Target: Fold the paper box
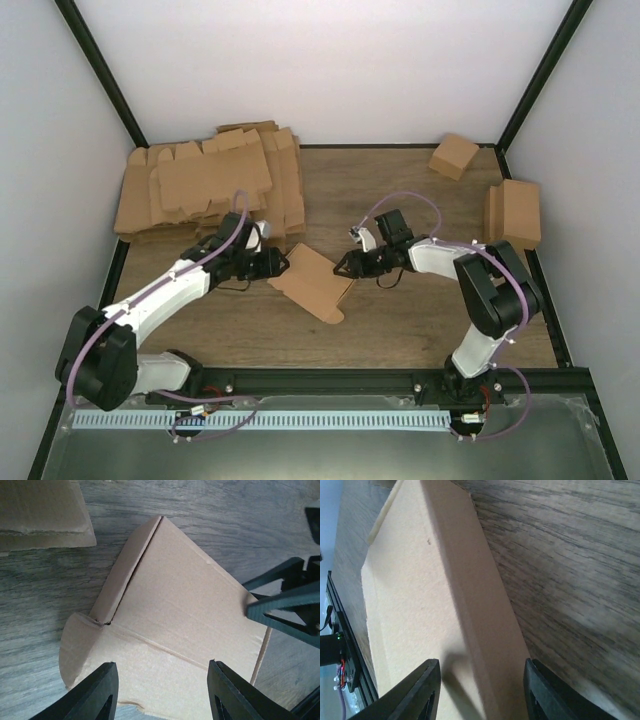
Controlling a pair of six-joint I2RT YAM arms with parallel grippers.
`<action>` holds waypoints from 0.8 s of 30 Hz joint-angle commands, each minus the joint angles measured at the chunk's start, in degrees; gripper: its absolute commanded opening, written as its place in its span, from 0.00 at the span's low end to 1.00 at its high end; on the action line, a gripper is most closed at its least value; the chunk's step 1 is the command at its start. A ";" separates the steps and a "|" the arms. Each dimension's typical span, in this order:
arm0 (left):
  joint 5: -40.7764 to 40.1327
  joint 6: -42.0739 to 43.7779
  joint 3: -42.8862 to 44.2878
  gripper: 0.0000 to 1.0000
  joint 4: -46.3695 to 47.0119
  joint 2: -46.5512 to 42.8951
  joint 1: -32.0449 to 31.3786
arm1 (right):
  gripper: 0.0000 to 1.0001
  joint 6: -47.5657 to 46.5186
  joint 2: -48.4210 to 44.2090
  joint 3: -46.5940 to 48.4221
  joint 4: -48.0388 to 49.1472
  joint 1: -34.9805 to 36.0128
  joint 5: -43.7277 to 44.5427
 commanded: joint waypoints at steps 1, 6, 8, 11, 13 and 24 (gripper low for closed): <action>0.78 0.69 -0.29 0.51 -1.32 -2.78 0.22 | 0.47 1.96 3.11 3.22 2.71 0.02 -1.77; 0.89 0.11 -1.19 0.51 -1.28 -3.87 0.28 | 0.38 3.33 4.43 2.59 5.14 -1.45 -5.55; 1.06 0.04 -1.04 0.51 -1.36 -4.28 0.19 | 0.33 3.74 5.03 2.27 5.82 -2.04 -6.48; 1.96 0.44 0.60 0.51 -2.25 -4.69 0.20 | 0.22 4.99 6.43 1.21 7.07 -3.56 -8.16; 2.47 1.28 3.37 0.52 -4.06 -4.28 0.26 | 0.20 6.17 7.37 -0.08 9.50 -5.20 -10.63; 4.74 2.32 13.32 0.52 -6.21 -5.63 0.21 | 0.23 7.27 10.87 -0.78 12.78 -10.92 -15.99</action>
